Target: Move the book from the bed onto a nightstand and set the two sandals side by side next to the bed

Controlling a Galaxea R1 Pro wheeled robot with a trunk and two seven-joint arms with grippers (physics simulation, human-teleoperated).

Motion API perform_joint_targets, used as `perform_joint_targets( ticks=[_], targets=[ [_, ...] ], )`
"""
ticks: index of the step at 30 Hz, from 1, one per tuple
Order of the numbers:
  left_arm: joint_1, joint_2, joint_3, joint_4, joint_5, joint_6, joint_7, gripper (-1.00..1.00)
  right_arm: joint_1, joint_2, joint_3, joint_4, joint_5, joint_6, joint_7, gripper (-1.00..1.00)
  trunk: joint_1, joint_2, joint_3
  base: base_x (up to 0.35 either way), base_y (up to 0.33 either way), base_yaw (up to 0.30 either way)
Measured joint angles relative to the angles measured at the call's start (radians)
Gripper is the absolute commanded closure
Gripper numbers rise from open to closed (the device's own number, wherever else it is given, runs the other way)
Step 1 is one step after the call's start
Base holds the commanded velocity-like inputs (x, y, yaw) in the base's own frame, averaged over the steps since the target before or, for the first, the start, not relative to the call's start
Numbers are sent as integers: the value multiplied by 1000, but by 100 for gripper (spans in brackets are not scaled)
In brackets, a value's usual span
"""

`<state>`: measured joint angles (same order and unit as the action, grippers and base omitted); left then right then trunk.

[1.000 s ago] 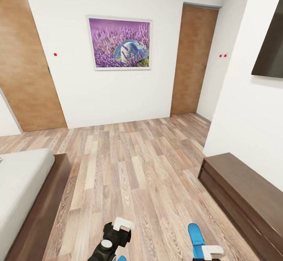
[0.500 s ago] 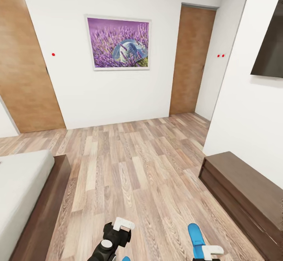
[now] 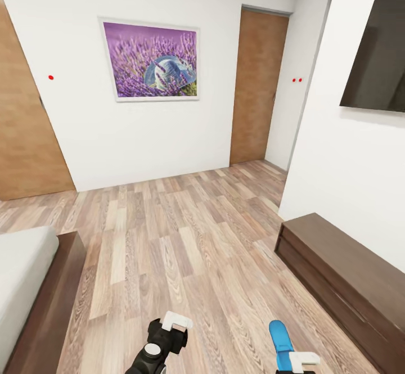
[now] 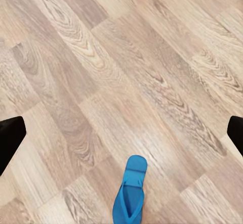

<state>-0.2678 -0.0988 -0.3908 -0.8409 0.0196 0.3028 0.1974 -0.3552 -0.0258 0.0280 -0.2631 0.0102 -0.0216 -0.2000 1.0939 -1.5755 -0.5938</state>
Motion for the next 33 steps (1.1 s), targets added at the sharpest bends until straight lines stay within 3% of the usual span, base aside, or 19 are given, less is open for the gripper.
perform_joint_targets(
  ticks=[8, 33],
  targets=[
    [0, 0, 0, 0, 1, 0, 0, -100, 0, 1, 0, 0, 0, 0, 0, 100, 0, 0, 0, 22, 46, -156],
    [0, 0, 0, 0, 1, 0, 1, -100, 0, 0, 0, 0, 0, 0, 0, 100, 0, 0, 0, 1, 16, -44]
  ],
)
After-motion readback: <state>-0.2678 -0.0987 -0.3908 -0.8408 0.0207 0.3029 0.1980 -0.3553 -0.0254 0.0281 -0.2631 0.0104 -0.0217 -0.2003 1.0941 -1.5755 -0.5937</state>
